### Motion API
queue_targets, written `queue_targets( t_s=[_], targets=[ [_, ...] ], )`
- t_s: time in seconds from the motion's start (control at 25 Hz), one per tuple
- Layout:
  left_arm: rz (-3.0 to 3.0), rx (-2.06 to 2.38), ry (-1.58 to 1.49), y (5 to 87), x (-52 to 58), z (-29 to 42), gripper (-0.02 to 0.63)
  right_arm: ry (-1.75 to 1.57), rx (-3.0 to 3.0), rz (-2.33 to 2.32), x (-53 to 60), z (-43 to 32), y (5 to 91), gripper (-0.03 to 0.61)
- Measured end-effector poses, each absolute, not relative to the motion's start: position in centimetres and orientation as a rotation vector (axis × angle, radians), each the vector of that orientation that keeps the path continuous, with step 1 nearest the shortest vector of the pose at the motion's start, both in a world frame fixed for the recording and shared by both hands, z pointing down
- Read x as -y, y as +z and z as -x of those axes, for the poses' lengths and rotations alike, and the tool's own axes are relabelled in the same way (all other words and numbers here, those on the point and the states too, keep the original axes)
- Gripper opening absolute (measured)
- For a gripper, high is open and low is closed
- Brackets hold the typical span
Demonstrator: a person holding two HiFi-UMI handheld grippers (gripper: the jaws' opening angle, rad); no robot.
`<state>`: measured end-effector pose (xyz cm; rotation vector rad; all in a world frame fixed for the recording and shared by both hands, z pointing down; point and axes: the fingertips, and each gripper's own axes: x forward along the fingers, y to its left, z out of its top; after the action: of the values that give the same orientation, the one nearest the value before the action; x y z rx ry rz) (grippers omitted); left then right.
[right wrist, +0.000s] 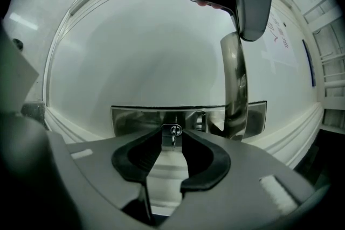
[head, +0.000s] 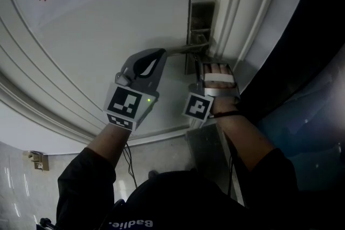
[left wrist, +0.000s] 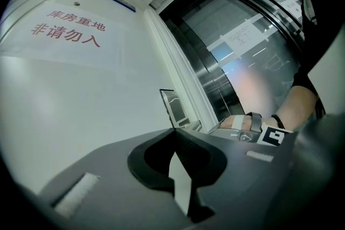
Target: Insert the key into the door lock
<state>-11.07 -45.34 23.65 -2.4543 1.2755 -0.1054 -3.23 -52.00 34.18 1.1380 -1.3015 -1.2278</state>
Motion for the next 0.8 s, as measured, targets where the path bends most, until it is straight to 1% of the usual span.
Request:
queue_targets(
  t_s=[0.8],
  targets=[
    [2.411, -1.395, -0.147, 24.0, 42.3, 10.0, 0.020, -1.262, 1.463, -1.083, 47.0, 2.9, 33.5, 0.109]
  ],
)
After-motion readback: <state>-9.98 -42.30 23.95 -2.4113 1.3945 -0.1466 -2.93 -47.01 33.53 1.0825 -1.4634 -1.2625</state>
